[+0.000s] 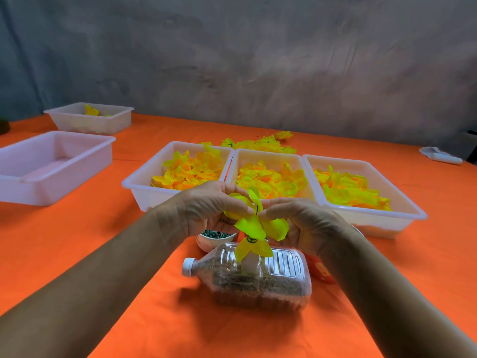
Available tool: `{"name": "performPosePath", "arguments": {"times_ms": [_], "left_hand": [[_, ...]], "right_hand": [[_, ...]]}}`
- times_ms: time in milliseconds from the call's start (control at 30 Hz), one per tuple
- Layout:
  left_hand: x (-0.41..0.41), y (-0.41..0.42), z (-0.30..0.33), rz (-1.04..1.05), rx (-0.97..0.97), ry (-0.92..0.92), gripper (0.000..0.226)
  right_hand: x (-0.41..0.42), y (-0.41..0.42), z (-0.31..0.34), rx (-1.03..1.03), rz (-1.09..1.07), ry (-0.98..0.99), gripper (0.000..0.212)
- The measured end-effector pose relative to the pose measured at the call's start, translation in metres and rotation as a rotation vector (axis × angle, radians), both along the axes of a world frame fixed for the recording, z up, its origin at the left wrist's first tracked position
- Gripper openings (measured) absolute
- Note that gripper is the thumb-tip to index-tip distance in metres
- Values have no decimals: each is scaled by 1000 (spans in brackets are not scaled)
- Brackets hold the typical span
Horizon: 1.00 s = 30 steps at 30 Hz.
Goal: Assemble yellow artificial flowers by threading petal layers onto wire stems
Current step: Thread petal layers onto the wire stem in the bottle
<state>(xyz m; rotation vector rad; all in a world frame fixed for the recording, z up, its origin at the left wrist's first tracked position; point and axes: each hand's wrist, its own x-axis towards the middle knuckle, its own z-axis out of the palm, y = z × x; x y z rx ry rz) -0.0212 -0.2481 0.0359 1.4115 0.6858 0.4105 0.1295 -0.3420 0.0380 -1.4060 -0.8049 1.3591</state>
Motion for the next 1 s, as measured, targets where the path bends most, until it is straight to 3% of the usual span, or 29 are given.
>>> {"name": "performPosePath", "arguments": {"times_ms": [67, 167, 567, 900, 1000], "left_hand": [[0, -1, -2, 10, -11, 7, 37], [-1, -1, -5, 22, 7, 40, 41], [-1, -3, -15, 16, 84, 112, 37], [0, -4, -16, 22, 98, 100, 24], [1, -5, -17, 29, 102, 121, 27]], "right_hand": [[1, 1, -4, 11, 4, -36, 31], [0, 2, -7, 19, -19, -97, 20], [-2, 2, -12, -10, -64, -265, 17], [0, 0, -16, -44, -63, -226, 17], [-1, 1, -15, -49, -69, -232, 26]]}}
